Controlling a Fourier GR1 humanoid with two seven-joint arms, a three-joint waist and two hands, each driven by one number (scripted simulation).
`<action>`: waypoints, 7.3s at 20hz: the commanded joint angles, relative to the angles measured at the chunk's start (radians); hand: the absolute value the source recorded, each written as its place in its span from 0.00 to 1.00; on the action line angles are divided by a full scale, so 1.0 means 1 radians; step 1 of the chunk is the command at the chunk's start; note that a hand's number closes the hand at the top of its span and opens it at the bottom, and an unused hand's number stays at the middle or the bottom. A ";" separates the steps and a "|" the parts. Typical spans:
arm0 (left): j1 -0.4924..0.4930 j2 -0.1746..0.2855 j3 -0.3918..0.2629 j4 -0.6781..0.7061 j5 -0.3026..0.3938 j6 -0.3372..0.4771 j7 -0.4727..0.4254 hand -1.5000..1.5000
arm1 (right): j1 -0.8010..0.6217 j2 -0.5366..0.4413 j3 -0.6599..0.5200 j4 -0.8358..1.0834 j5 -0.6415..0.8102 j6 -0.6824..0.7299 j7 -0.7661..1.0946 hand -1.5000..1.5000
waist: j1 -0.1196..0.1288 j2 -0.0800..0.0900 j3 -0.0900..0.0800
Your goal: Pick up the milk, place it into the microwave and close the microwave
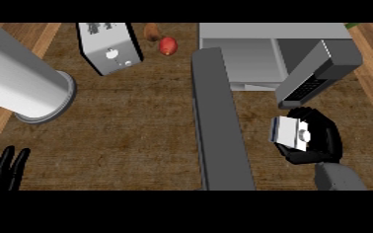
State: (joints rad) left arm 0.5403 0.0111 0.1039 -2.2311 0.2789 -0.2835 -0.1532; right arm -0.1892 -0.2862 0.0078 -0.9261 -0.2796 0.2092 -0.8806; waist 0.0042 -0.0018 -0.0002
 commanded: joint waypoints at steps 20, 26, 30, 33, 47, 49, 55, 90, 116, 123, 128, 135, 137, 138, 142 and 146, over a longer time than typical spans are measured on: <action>-0.029 0.008 0.091 0.030 0.054 -0.047 0.028 0.00 | -0.487 0.132 -0.020 0.177 0.212 -0.310 0.312 1.00 | 0.021 0.007 0.001; -0.023 0.003 0.093 0.082 0.033 -0.100 -0.023 0.00 | -0.680 0.091 -0.092 0.465 0.213 -0.253 0.237 1.00 | 0.041 0.014 0.001; -0.080 0.022 0.096 0.103 0.036 -0.101 -0.017 0.00 | -0.765 0.087 -0.104 0.590 0.252 -0.316 0.190 1.00 | 0.068 0.028 0.002; -0.133 0.053 0.114 0.105 0.078 -0.091 0.034 0.00 | -0.779 0.106 -0.107 0.641 0.272 -0.368 0.114 1.00 | 0.074 0.035 0.003; -0.203 0.051 0.094 0.157 0.039 -0.090 0.021 0.00 | -0.961 0.055 -0.166 0.781 0.274 -0.536 0.213 1.00 | 0.126 0.062 0.004; -0.187 0.043 0.064 0.130 0.024 -0.098 0.027 0.00 | -0.962 0.050 -0.182 0.795 0.270 -0.660 0.230 1.00 | 0.147 0.070 0.004; -0.234 0.061 0.072 0.133 -0.010 -0.071 0.051 0.00 | -0.935 0.013 -0.097 0.827 0.375 -0.831 0.161 0.00 | 0.149 0.083 0.004; -0.290 -0.009 -0.102 0.157 -0.189 -0.030 0.052 0.00 | -0.943 0.021 -0.159 0.870 0.332 -0.642 0.226 0.00 | 0.141 0.071 0.007; -0.346 -0.011 -0.262 0.317 -0.264 -0.031 0.040 0.00 | -0.731 0.117 -0.238 0.826 0.257 -0.345 -0.009 0.00 | 0.054 0.029 0.004; -0.409 0.051 -0.276 0.441 -0.295 -0.123 -0.018 1.00 | -0.588 0.125 -0.233 0.800 0.256 -0.223 -0.118 0.00 | 0.016 0.013 0.002; -0.532 0.033 -0.287 0.550 -0.370 -0.094 -0.027 1.00 | -0.503 0.127 -0.202 0.718 0.269 -0.198 -0.126 0.00 | -0.017 -0.001 -0.001; -0.558 -0.010 -0.429 0.588 -0.487 0.020 0.028 1.00 | -0.338 0.132 -0.151 0.507 0.264 -0.154 -0.070 0.00 | -0.026 -0.007 -0.001; -0.589 -0.010 -0.467 0.690 -0.504 0.004 0.003 1.00 | -0.296 0.100 -0.134 0.464 0.268 -0.121 -0.053 0.00 | -0.036 -0.007 -0.002; -0.586 0.000 -0.448 0.739 -0.519 -0.053 -0.034 1.00 | -0.270 0.098 -0.131 0.431 0.263 -0.110 -0.062 0.00 | -0.046 -0.009 -0.003; -0.656 -0.011 -0.485 0.817 -0.489 -0.057 -0.006 1.00 | -0.138 0.138 -0.085 0.220 0.261 -0.152 -0.001 0.00 | -0.045 -0.008 -0.003; -0.688 -0.011 -0.604 0.936 -0.467 0.044 -0.064 1.00 | 0.017 0.052 -0.087 0.017 0.218 -0.063 0.041 0.00 | -0.051 -0.005 -0.003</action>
State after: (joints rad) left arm -0.1135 0.0032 -0.3996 -1.3900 -0.2117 -0.3049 -0.1880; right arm -0.2913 -0.1960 -0.0853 -0.7459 -0.0321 0.1013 -0.8758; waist -0.0425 -0.0094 -0.0027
